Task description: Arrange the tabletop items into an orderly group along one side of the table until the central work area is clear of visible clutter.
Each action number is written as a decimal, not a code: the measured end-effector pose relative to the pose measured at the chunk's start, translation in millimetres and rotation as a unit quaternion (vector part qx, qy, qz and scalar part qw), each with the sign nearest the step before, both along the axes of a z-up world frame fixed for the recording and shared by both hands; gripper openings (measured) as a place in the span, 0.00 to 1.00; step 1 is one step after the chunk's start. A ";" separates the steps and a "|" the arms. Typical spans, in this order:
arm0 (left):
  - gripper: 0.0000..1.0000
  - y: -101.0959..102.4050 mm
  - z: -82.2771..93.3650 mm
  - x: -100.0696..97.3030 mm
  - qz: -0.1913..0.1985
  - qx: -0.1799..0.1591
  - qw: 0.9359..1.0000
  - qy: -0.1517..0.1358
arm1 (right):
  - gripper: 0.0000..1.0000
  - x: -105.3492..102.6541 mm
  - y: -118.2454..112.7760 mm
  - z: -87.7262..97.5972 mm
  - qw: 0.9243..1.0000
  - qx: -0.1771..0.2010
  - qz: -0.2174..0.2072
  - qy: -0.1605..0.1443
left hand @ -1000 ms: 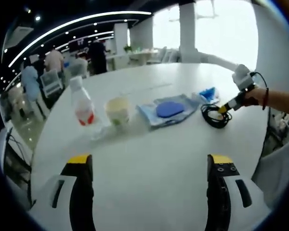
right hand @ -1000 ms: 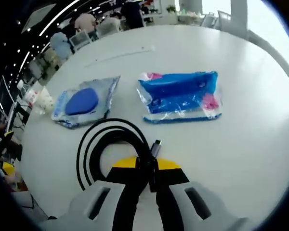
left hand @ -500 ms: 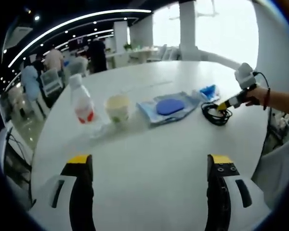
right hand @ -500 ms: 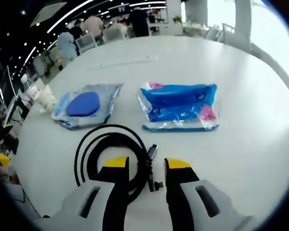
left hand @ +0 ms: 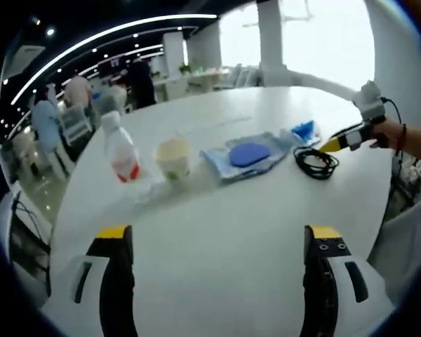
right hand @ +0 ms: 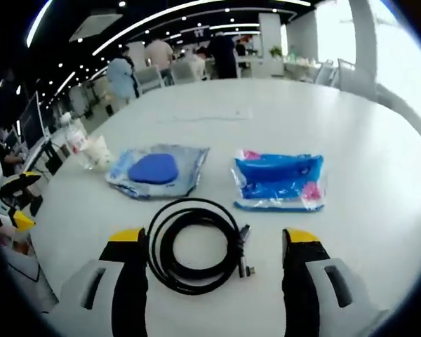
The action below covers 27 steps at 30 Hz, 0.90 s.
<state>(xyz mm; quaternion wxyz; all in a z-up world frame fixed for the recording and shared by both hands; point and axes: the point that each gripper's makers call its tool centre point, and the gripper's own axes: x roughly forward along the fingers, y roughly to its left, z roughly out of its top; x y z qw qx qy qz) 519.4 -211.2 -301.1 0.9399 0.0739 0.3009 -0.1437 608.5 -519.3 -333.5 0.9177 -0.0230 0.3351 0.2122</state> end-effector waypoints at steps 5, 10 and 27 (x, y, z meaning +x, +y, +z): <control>0.99 -0.7 2.4 -0.6 -0.002 -0.002 1.000 -0.003 | 1.00 -8.9 11.2 15.7 0.999 0.015 0.032 -0.027; 0.99 -2.5 9.7 -2.7 -0.009 -0.010 1.000 -0.011 | 0.99 -18.6 15.8 32.0 0.997 0.014 0.057 -0.048; 0.99 0.3 18.6 -31.4 -0.017 -0.027 0.999 -0.003 | 0.99 -73.4 24.8 78.5 0.992 0.049 0.085 -0.079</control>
